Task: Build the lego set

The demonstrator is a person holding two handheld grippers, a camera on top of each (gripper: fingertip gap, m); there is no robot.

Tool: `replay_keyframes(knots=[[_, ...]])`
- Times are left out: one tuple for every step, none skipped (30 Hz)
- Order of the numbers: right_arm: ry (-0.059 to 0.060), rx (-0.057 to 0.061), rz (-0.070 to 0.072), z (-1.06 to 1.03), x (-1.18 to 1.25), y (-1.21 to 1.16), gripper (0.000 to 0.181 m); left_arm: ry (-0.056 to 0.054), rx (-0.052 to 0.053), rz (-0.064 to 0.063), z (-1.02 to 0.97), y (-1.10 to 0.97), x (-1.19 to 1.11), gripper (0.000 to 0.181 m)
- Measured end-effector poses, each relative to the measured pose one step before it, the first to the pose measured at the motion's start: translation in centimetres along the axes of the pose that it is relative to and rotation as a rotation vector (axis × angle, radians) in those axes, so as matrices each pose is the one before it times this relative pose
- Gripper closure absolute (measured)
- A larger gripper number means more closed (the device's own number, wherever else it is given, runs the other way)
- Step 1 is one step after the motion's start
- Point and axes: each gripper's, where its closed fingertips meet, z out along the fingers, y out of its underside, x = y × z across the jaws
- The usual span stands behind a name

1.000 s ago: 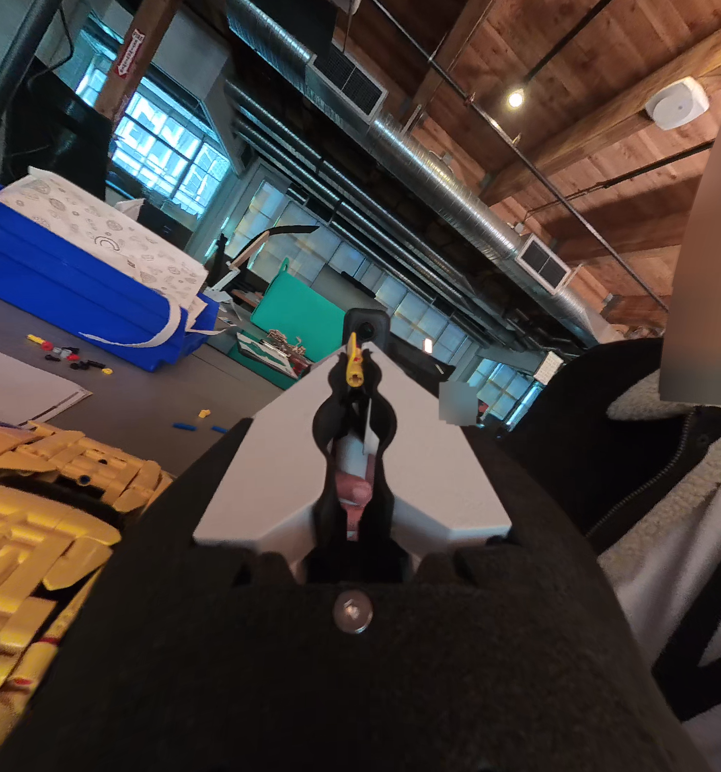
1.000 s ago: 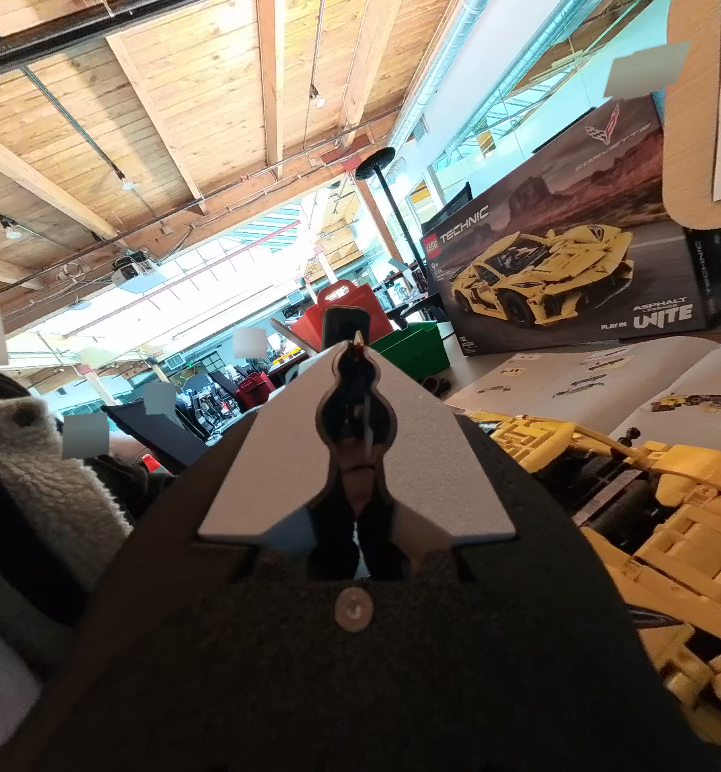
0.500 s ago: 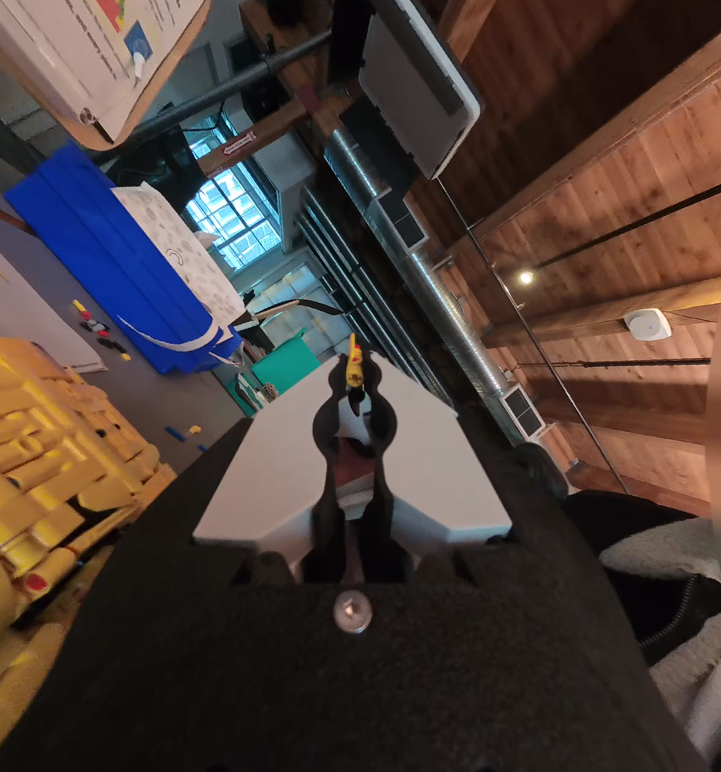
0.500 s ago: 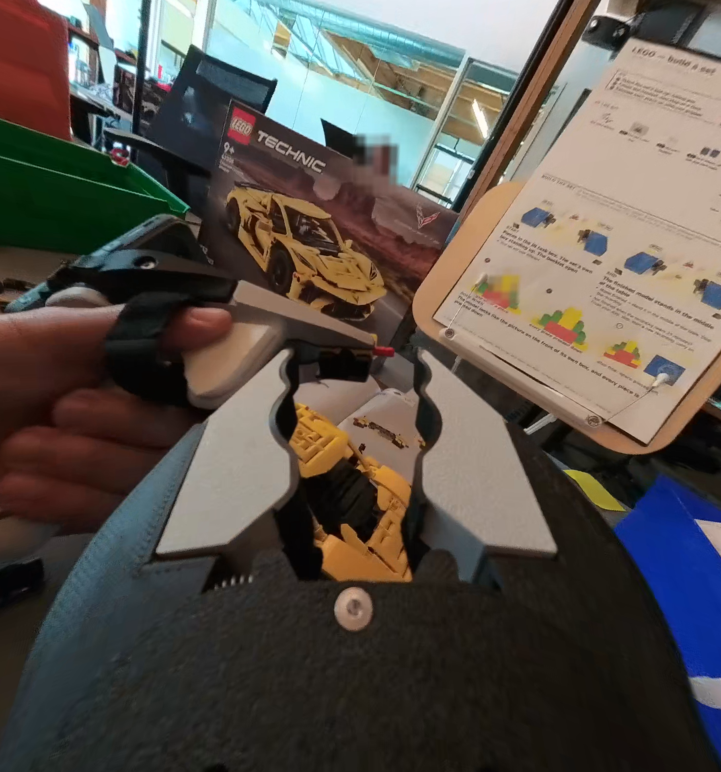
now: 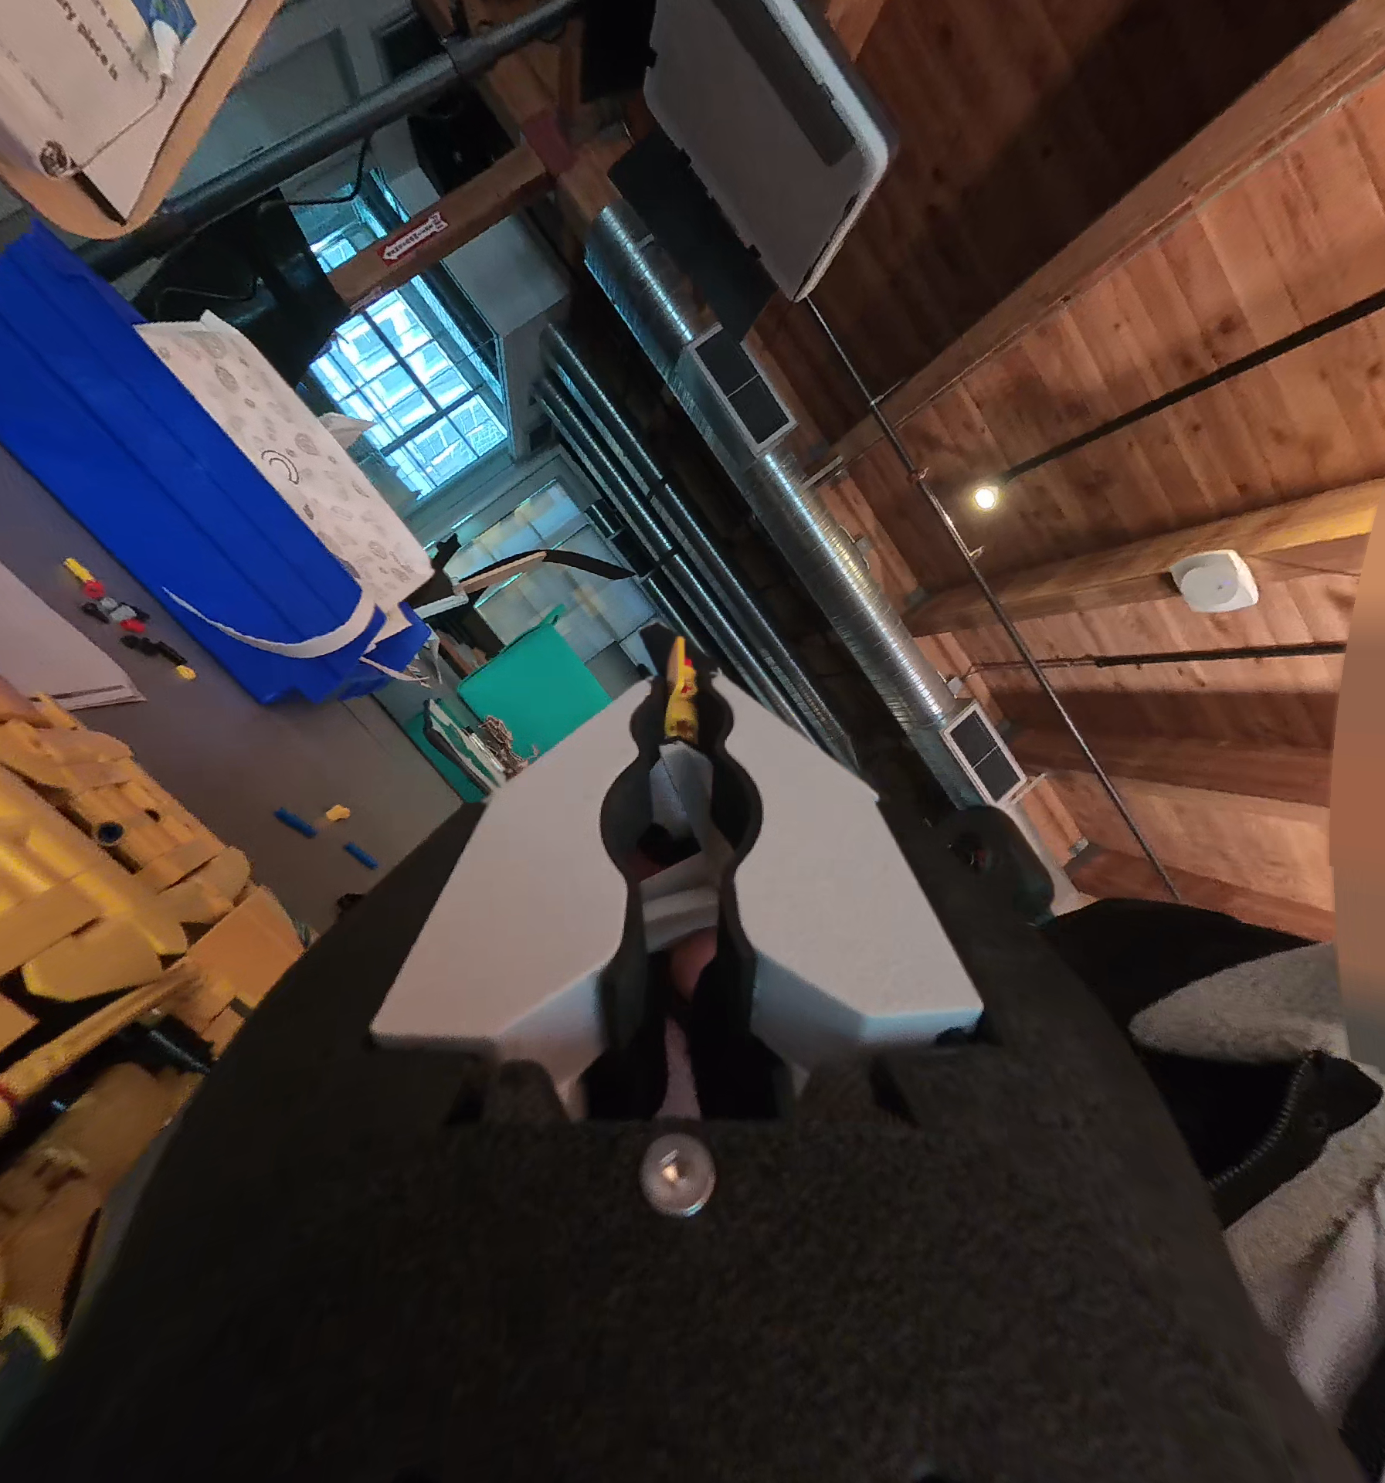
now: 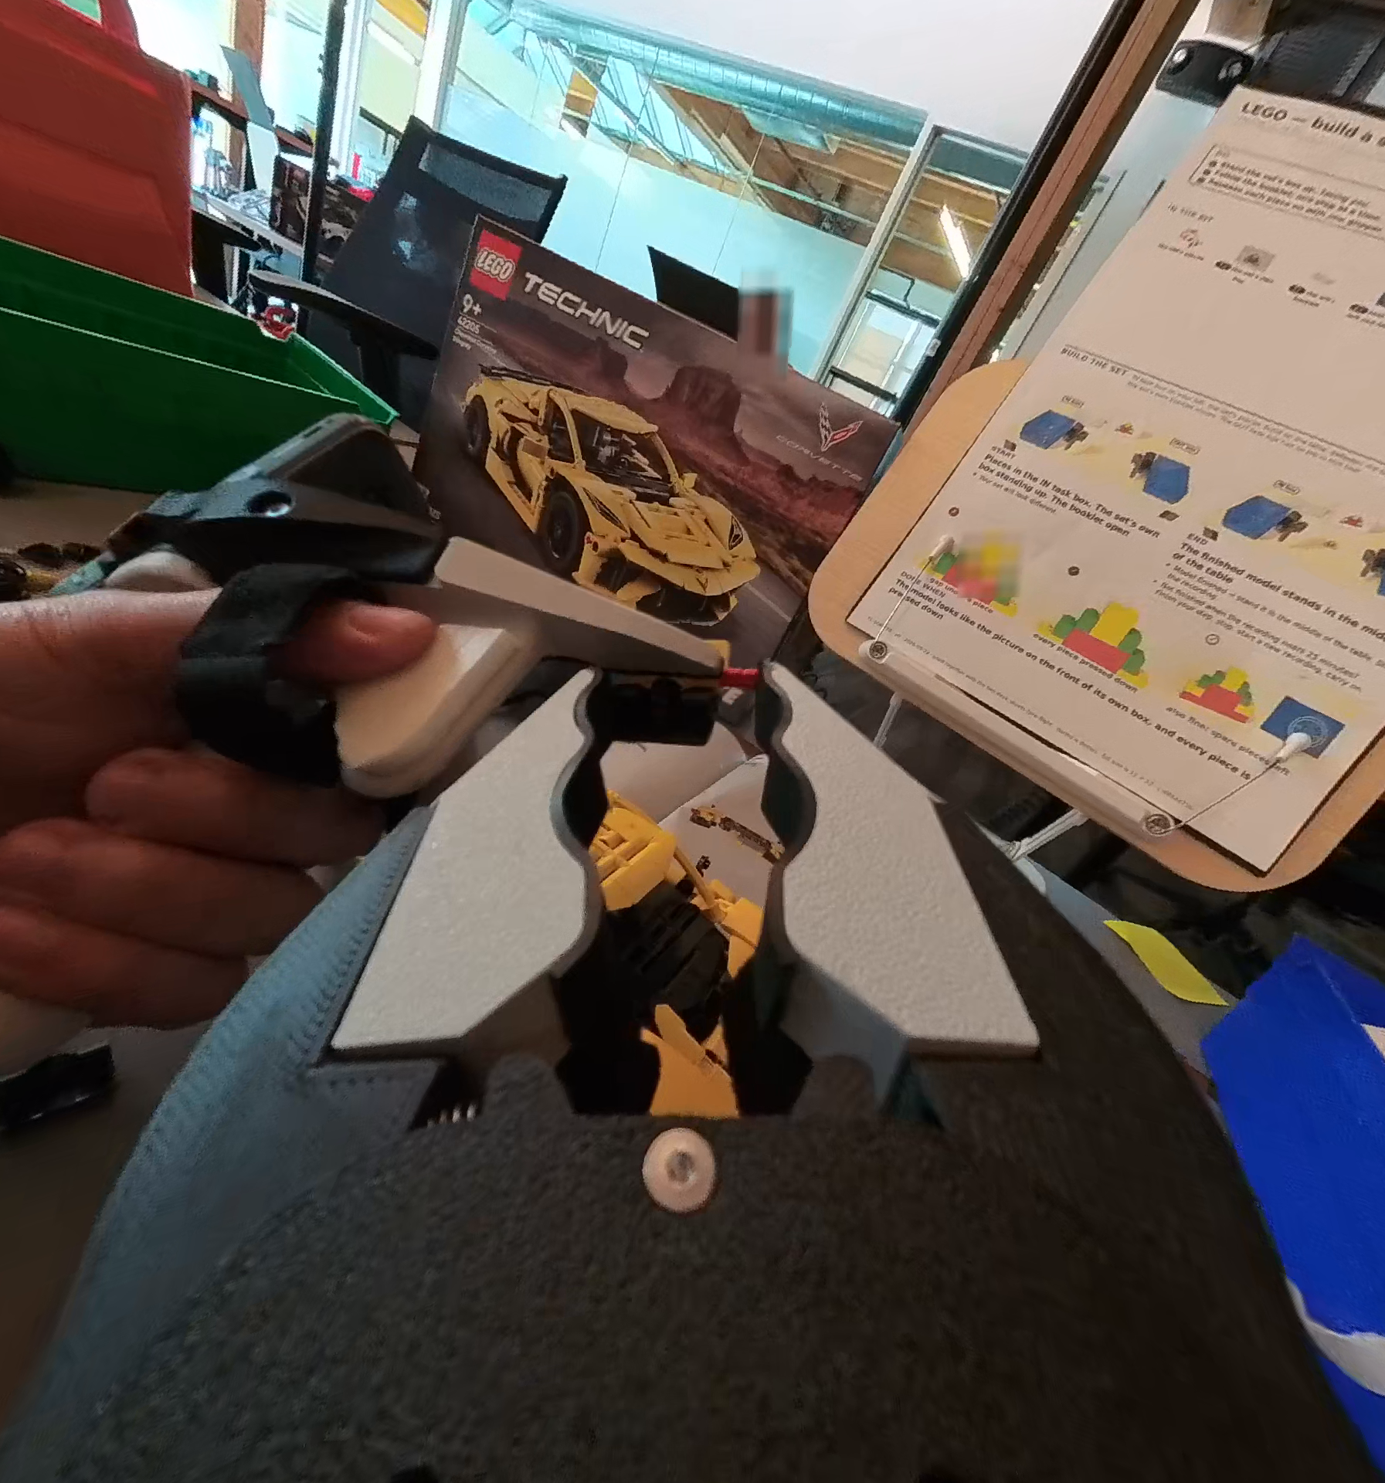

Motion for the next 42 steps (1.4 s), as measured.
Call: replay_keyframes(knots=[[0.0032,-0.0046,-0.0031,-0.110,-0.058,-0.104,0.148,0.0063,-0.0054,0.0024,0.024,0.064,0.145,0.174],[0.0042,-0.0037,-0.0052,-0.060,0.024,-0.059,0.148,-0.0027,-0.0043,0.0093,0.027,0.031,0.042,0.174],[0.0000,-0.0055,-0.0031,-0.007,0.018,0.076,0.148,-0.0111,-0.0055,0.0140,0.014,0.037,-0.071,0.174],[-0.0042,-0.0019,0.0121,0.005,0.003,0.082,0.148,-0.0086,-0.0048,0.0117,0.016,0.038,-0.064,0.174],[0.0010,0.0002,-0.0053,-0.019,0.031,0.031,0.148,-0.0024,-0.0024,0.0017,0.024,0.032,-0.031,0.174],[0.0076,-0.0054,-0.0128,0.015,0.028,0.055,0.148,-0.0001,-0.0017,-0.0050,0.003,-0.014,-0.065,0.174],[0.0020,-0.0038,0.0040,0.075,0.003,0.047,0.147,-0.0028,-0.0017,-0.0006,-0.035,-0.051,-0.084,0.174],[-0.0060,0.0031,0.0227,0.123,-0.004,0.045,0.148,-0.0105,-0.0045,0.0080,-0.033,-0.052,-0.145,0.174],[-0.0132,0.0013,0.0349,0.123,-0.012,0.180,0.148,-0.0214,-0.0139,0.0173,-0.029,0.002,-0.297,0.174],[-0.0163,-0.0121,0.0343,0.111,-0.033,0.348,0.148,-0.0173,-0.0253,0.0188,-0.058,0.084,-0.321,0.174],[-0.0213,-0.0018,0.0278,-0.007,-0.091,0.182,0.147,0.0040,-0.0311,0.0086,-0.090,0.112,-0.118,0.174],[-0.0343,0.0189,0.0366,-0.213,-0.200,-0.086,0.148,0.0213,-0.0243,0.0010,-0.127,-0.019,0.116,0.175],[-0.0434,0.0245,0.0585,-0.380,-0.107,-0.154,0.148,0.0210,-0.0142,0.0033,-0.187,-0.184,0.190,0.175],[-0.0582,0.0089,0.0733,-0.393,0.018,0.002,0.146,0.0103,-0.0220,0.0139,-0.169,-0.107,0.132,0.175],[-0.0991,-0.0145,0.0919,-0.319,-0.343,0.221,0.146,-0.0019,-0.0219,0.0290,-0.170,-0.086,0.078,0.175],[-0.0922,-0.0279,0.1095,-0.234,-0.151,0.406,0.146,-0.0038,0.0001,0.0332,-0.190,-0.303,0.159,0.175],[-0.0633,-0.0302,0.1190,-0.130,0.249,0.447,0.145,0.0150,0.0068,0.0184,-0.088,-0.301,0.411,0.175],[-0.1139,-0.0193,0.1122,-0.140,-0.614,0.224,0.147,0.0265,-0.0044,0.0011,0.044,-0.055,0.490,0.175],[-0.1293,0.0002,0.1067,-0.109,-1.010,-0.172,0.146,0.0143,-0.0129,0.0008,0.123,0.156,0.262,0.175],[-0.0769,0.0178,0.0937,-0.077,-0.418,-0.414,0.145,-0.0008,-0.0153,0.0106,0.114,0.267,0.040,0.175],[-0.0557,0.0175,0.0579,-0.051,-0.385,-0.232,0.146,0.0005,-0.0195,0.0124,0.129,0.351,0.070,0.175],[-0.0373,0.0120,0.0265,-0.034,-0.296,-0.113,0.148,0.0066,-0.0265,0.0076,0.149,0.436,0.129,0.175],[0.0070,0.0079,0.0120,-0.043,0.286,-0.012,0.150,0.0031,-0.0291,0.0067,0.171,0.456,0.071,0.175],[0.0065,-0.0138,0.0010,0.030,0.222,0.313,0.153,-0.0028,-0.0247,0.0073,0.174,0.427,-0.030,0.175],[-0.0134,-0.0171,0.0007,0.081,-0.149,0.332,0.157,-0.0016,-0.0198,0.0034,0.164,0.374,-0.013,0.175],[-0.0157,-0.0019,0.0003,0.051,-0.259,0.108,0.166,0.0022,-0.0117,-0.0007,0.157,0.275,0.027,0.175],[0.0051,-0.0074,-0.0024,0.044,0.042,0.159,0.175,-0.0009,-0.0010,-0.0034,0.097,0.084,-0.015,0.174],[0.0120,0.0001,-0.0081,-0.078,0.209,-0.001,0.176,-0.0099,0.0001,-0.0005,0.000,0.006,-0.158,0.174],[0.0106,0.0047,0.0036,-0.146,0.293,-0.101,0.175,-0.0108,-0.0038,0.0049,-0.075,-0.043,-0.198,0.174],[-0.0024,0.0209,0.0213,-0.254,0.245,-0.283,0.175,-0.0035,-0.0003,0.0035,-0.165,-0.167,-0.081,0.171],[-0.0111,0.0381,0.0256,-0.364,0.176,-0.450,0.176,-0.0018,0.0061,0.0013,-0.204,-0.277,-0.050,0.166],[-0.0100,0.0183,0.0215,-0.277,0.103,-0.197,0.176,-0.0062,0.0058,0.0061,-0.213,-0.240,-0.100,0.165],[-0.0084,-0.0089,0.0038,-0.073,-0.058,0.209,0.176,-0.0108,-0.0013,0.0137,-0.142,-0.077,-0.141,0.167],[-0.0028,-0.0070,-0.0097,0.064,-0.137,0.187,0.176,-0.0080,-0.0060,0.0162,-0.031,0.059,-0.061,0.171],[0.0030,-0.0042,-0.0092,0.097,-0.052,0.128,0.176,-0.0024,-0.0021,0.0113,0.026,0.044,0.043,0.174],[-0.0012,-0.0014,-0.0036,0.050,-0.022,0.042,0.176,-0.0021,0.0009,0.0062,0.044,0.004,0.052,0.175],[-0.0030,0.0051,0.0050,-0.040,0.010,-0.087,0.176,-0.0039,-0.0024,0.0039,0.018,0.019,-0.029,0.175],[0.0012,0.0035,0.0042,-0.055,0.062,-0.044,0.176,-0.0017,-0.0066,0.0017,-0.002,0.045,-0.030,0.175],[-0.0012,-0.0002,-0.0001,0.007,-0.018,0.032,0.176,0.0024,-0.0085,0.0020,-0.005,0.063,0.026,0.175],[-0.0007,0.0034,0.0006,0.019,-0.020,-0.019,0.176,0.0030,-0.0098,0.0032,0.014,0.120,0.034,0.174],[-0.0020,0.0018,0.0023,0.018,-0.012,-0.010,0.176,0.0025,-0.0084,0.0016,0.035,0.128,0.036,0.174],[-0.0039,-0.0024,0.0055,0.032,-0.006,0.053,0.176,0.0018,-0.0030,-0.0019,0.068,0.085,0.011,0.174]])
